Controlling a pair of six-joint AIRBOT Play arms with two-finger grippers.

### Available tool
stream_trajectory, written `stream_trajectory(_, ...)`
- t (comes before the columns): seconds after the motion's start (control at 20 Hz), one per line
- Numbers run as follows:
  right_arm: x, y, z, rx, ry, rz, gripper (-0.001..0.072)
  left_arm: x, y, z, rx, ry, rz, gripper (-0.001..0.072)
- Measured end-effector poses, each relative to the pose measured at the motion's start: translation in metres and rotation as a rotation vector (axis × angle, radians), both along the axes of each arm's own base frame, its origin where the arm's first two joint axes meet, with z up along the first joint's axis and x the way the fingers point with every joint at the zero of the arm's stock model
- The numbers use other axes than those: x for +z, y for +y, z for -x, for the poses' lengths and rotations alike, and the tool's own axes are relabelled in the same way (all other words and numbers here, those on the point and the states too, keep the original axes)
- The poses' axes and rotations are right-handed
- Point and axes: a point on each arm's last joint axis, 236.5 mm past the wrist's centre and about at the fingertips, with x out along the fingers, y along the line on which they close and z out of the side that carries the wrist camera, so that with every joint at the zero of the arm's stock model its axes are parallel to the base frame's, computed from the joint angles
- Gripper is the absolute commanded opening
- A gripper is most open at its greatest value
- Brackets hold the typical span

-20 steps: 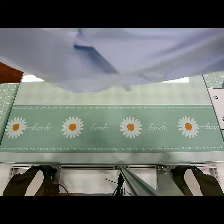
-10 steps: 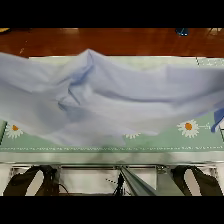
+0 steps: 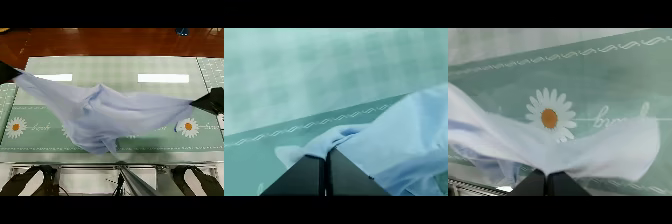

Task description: Fold the shirts.

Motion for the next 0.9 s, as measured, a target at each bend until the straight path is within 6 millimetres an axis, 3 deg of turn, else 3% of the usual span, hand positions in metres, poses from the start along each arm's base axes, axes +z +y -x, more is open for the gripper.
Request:
stream_trajectory(0.35, -0.097, -0.017, -0.084, -0.117, 0.148, -0.185, 0.0019, -0.099, -0.042, -0.081, -0.069, 0.123, 0.079, 0.0019)
stream_trajectory(0.55, -0.143, -0.042, -0.123, -0.216, 0.120, -0.156, 0.0020, -0.146, -0.065, -0.104, -0.094, 0.179, 0.084, 0.0020)
stream_trajectory(0.75, -0.166, -0.068, -0.152, -0.311, 0.053, -0.092, 0.0022, -0.185, -0.077, -0.111, -0.081, 0.262, 0.101, 0.0022)
stream_trajectory(0.8, -0.170, -0.073, -0.155, -0.318, 0.040, -0.075, 0.0062, -0.194, -0.080, -0.111, -0.071, 0.291, 0.109, 0.0062)
stream_trajectory(0.85, -0.172, -0.076, -0.158, -0.320, 0.030, -0.063, 0.0125, -0.201, -0.082, -0.109, -0.064, 0.315, 0.115, 0.0163)
stream_trajectory(0.9, -0.173, -0.078, -0.159, -0.320, 0.023, -0.054, 0.0145, -0.206, -0.085, -0.107, -0.059, 0.338, 0.121, 0.0240)
